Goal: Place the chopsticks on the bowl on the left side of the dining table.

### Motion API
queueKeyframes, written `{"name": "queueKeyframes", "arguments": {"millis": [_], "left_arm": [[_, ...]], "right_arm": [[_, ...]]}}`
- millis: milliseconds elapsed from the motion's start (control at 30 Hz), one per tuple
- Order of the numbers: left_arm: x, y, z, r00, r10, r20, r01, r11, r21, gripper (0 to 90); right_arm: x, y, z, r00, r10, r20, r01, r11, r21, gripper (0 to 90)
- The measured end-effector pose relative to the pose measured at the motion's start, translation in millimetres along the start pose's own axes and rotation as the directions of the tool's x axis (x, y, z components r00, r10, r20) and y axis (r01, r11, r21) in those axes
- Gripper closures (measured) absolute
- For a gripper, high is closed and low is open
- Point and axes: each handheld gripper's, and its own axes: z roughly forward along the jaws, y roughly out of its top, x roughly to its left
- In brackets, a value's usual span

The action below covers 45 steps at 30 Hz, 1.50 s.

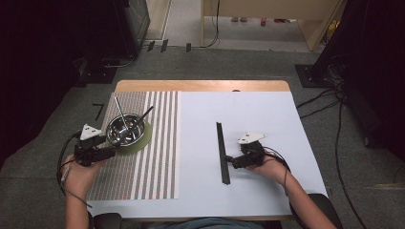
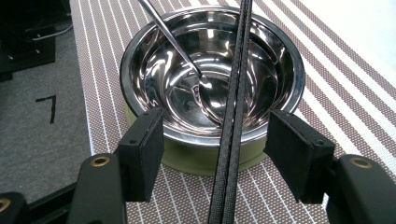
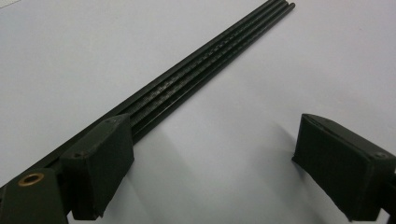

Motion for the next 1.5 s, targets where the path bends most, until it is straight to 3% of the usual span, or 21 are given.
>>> {"name": "queueKeyframes", "arguments": {"millis": [133,500,700,1100,1500], "left_arm": [[1.0,-2.5,1.2,0.9999,0.007,-0.008,-0.007,0.9999,0.015,37.3],[10.5,-11.9,-0.9,0.9993,-0.037,-0.001,0.037,0.9992,0.013,37.4],[11.5,-14.0,0.6,0.9995,-0.031,0.003,0.031,0.9992,0.024,37.6],[13.4,-16.1,2.0,0.9996,-0.023,-0.016,0.023,0.9989,0.040,38.0],[21.2,-19.0,1.7,0.9977,-0.051,-0.046,0.052,0.9982,0.029,39.7]], "right_arm": [[0.2,0.0,-0.1,1.0000,0.003,0.000,-0.003,1.000,0.001,11.4],[0.1,0.0,0.0,1.0000,0.002,0.000,-0.002,1.000,0.000,11.4],[0.1,0.0,-0.1,1.0000,0.003,0.000,-0.003,1.000,0.001,11.4],[0.1,0.0,0.0,1.0000,0.002,0.000,-0.002,1.000,0.000,11.4],[-0.1,0.0,0.1,1.0000,-0.002,0.000,0.002,1.000,-0.002,11.4]]}}
